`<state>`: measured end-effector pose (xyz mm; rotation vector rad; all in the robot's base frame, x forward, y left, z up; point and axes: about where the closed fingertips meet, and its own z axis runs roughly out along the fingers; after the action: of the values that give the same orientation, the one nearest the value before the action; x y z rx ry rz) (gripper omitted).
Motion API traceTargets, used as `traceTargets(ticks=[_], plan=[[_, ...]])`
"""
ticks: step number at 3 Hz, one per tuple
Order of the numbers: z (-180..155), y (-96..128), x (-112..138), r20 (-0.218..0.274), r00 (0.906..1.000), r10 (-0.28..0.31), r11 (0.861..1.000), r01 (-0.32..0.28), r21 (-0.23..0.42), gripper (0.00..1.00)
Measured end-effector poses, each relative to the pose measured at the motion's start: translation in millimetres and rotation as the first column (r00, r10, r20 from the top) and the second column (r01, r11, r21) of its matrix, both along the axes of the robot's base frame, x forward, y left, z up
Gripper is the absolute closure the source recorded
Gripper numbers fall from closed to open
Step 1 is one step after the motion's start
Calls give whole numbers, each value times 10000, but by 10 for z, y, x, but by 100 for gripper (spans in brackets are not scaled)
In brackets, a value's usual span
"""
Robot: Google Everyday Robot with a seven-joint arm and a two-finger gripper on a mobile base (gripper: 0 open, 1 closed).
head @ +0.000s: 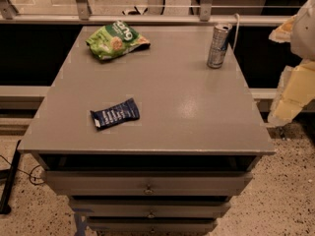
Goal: Move green rice chip bag near rxbar blueberry
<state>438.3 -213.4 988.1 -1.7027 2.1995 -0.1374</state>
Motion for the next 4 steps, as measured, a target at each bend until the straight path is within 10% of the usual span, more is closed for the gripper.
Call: traceTargets(ticks=[2, 4], plan=[[-58, 207, 240, 380, 9985, 383, 9967, -409, 700, 0], [-274, 1238, 1294, 1807, 9615, 2069, 9338, -2491, 2567, 0]])
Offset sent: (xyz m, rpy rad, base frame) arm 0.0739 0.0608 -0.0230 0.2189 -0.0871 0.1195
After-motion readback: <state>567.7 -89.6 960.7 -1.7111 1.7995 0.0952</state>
